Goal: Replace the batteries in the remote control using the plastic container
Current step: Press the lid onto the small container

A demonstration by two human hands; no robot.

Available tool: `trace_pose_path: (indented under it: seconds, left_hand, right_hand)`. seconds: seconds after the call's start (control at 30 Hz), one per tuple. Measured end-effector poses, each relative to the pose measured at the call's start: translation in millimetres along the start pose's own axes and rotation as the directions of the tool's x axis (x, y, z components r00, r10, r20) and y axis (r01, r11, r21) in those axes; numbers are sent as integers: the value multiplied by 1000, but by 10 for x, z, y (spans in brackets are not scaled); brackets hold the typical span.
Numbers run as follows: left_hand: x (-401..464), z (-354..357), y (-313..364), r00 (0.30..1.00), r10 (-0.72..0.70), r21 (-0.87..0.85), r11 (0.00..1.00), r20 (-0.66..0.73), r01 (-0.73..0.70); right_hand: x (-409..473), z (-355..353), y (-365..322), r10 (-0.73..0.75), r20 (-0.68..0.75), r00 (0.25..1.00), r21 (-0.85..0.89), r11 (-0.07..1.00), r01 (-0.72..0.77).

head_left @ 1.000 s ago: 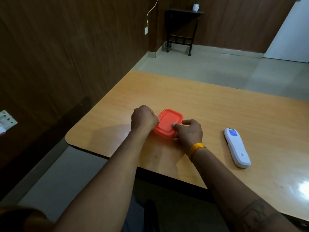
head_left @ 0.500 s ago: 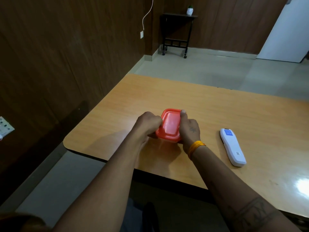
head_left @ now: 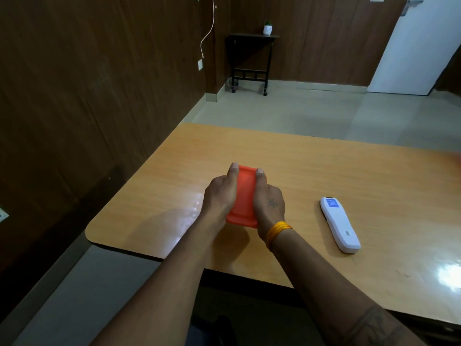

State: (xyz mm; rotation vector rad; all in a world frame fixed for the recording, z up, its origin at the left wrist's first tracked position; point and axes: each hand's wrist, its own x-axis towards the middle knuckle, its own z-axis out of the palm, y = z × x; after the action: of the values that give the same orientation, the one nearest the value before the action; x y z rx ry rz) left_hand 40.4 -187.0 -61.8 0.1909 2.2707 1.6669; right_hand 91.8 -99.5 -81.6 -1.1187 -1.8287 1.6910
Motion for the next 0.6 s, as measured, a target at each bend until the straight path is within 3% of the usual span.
trace_pose_path:
  seconds: [0.17,0.33,0.5,0.6]
  left_hand:
    - [-30,49,38,1000,26,6,1000,-16,-26]
    - [-43,160,62,999,30,23,999,14,-30]
    - [-19,40,148,999,-31,-57,998,-17,30]
    - [-83,-93,175,999,-44,-49,998,-18,43]
  right_hand:
    - [32,-35,40,52,2,999,165,985,-51]
    - [51,-181,12,57,-10,998,160,986,-55]
    - [-126,-186,4,-167,8,986,-22,986,167]
    - [-232,-105,7,-208,4,978,-33,978,208]
